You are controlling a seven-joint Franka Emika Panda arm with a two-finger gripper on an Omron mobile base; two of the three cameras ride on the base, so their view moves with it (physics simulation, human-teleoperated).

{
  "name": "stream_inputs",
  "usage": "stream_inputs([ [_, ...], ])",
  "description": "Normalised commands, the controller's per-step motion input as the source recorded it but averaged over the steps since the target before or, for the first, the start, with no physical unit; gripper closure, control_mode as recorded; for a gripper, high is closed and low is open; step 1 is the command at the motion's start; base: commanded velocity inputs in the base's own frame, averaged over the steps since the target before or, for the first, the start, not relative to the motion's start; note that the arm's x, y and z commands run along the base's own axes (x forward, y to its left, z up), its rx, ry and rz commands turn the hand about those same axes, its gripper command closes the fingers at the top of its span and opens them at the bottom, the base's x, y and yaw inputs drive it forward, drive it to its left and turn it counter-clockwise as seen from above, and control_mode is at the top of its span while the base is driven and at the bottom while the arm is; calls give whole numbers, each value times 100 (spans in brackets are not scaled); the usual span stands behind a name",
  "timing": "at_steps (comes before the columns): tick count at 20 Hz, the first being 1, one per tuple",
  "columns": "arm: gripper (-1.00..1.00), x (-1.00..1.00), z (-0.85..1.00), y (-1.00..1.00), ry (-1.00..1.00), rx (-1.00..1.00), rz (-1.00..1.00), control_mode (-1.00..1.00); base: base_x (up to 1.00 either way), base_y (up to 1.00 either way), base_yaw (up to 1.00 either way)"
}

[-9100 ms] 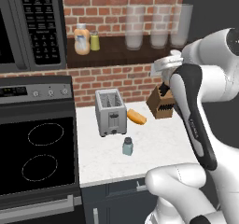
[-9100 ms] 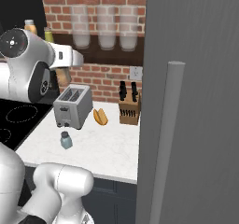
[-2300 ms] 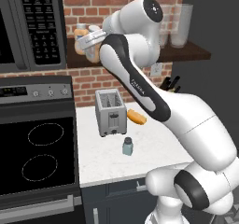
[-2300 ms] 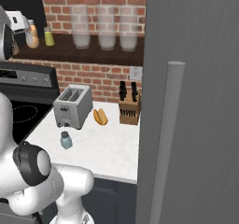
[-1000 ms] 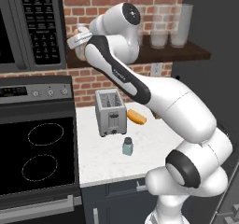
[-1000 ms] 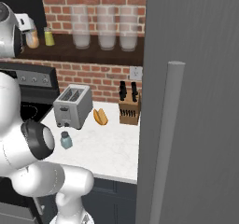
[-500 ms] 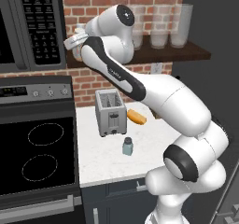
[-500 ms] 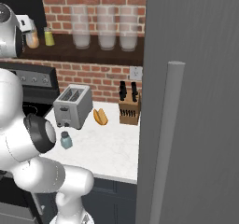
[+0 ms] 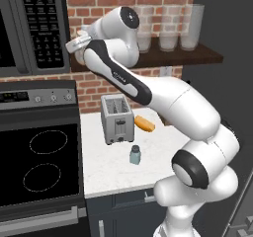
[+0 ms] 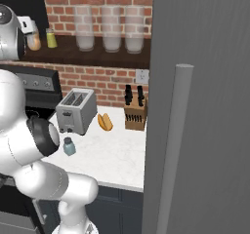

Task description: Put the shaker and condiment bottle from the counter next to their counterparts in the cabinet.

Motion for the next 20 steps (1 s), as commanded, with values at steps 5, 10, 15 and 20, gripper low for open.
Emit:
stream_inputs([
  [5, 100, 23, -9, 10, 0, 0, 0, -100, 0, 0, 0],
  [10, 100, 18, -18, 8, 0, 0, 0, -100, 0, 0, 0],
  [15, 100, 16, -27, 9, 0, 0, 0, -100, 0, 0, 0],
  [20, 100, 18, -34, 9, 0, 0, 0, -100, 0, 0, 0],
])
